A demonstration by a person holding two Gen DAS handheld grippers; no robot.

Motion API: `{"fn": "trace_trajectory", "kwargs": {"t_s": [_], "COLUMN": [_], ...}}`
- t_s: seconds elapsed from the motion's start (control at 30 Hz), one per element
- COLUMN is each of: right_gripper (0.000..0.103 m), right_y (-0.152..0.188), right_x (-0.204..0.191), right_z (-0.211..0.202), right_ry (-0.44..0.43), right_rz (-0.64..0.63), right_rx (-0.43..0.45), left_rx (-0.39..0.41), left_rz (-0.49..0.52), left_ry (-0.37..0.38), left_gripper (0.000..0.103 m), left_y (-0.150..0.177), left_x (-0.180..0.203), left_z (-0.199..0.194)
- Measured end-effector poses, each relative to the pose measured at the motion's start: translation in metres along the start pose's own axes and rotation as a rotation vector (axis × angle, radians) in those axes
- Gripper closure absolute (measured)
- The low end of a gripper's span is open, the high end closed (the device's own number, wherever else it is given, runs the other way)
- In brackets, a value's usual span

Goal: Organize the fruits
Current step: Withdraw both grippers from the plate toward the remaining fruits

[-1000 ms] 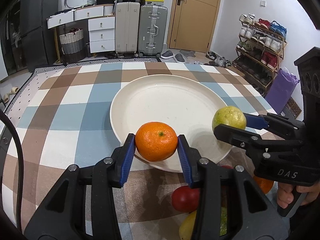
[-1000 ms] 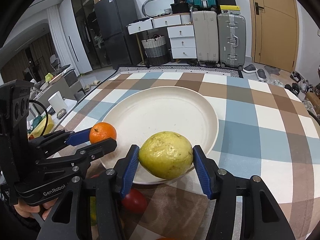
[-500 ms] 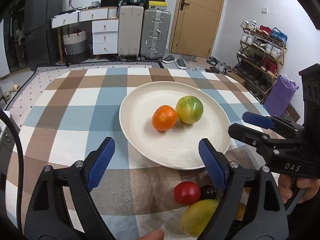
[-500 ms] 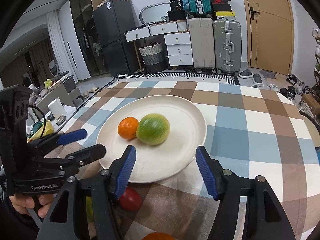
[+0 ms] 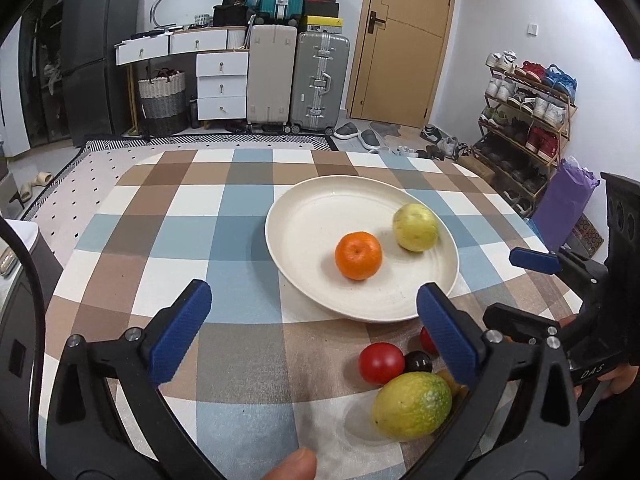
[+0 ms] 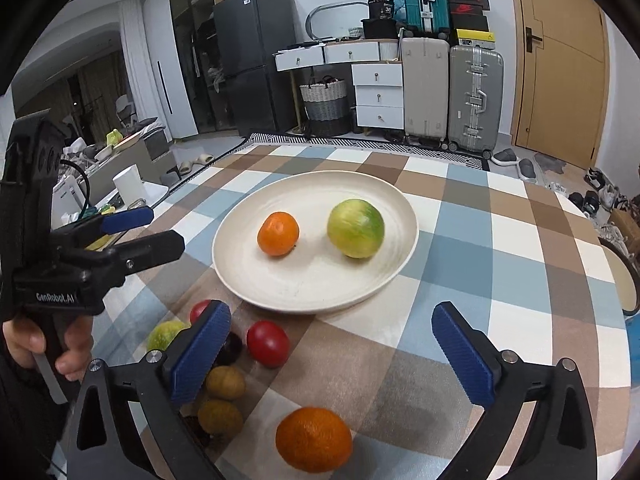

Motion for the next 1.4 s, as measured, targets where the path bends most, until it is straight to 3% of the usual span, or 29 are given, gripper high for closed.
{"fn": "trace_trajectory", "kwargs": {"t_s": [0.57, 1.07, 1.4], "right_gripper": [0.0, 0.0, 0.001], "right_y": [0.031, 0.046, 0.052], "right_x": [-0.001, 0.001, -0.006], "right_z": [-0.019, -0.011, -0.011], "right_ry": [-0.024, -0.004, -0.045], "right_rz": [-0.027, -0.034, -0.06], "right_rx": [-0.061, -0.135, -0.172], "left_rx": [-0.079, -0.135, -0.169], "left_rz": [0.08, 0.112, 0.136], "left_ry": [0.047, 0.089, 0.123], "left_gripper": [0.0, 0.0, 0.0], "left_y": [0.045, 0.054, 0.06], "left_x": [0.029, 0.041, 0.048], "left_z": [-0.022, -0.013, -0.008]}}
Point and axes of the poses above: each gripper's, at about its wrist camera, not at the fingertips, and z roughly the way its jaws point, x to its right, y to its underside, the point moved 4 cm from there along z, roughly the way its jaws point, and after that the axes turned 3 degrees about x, right-handed, at the moved point
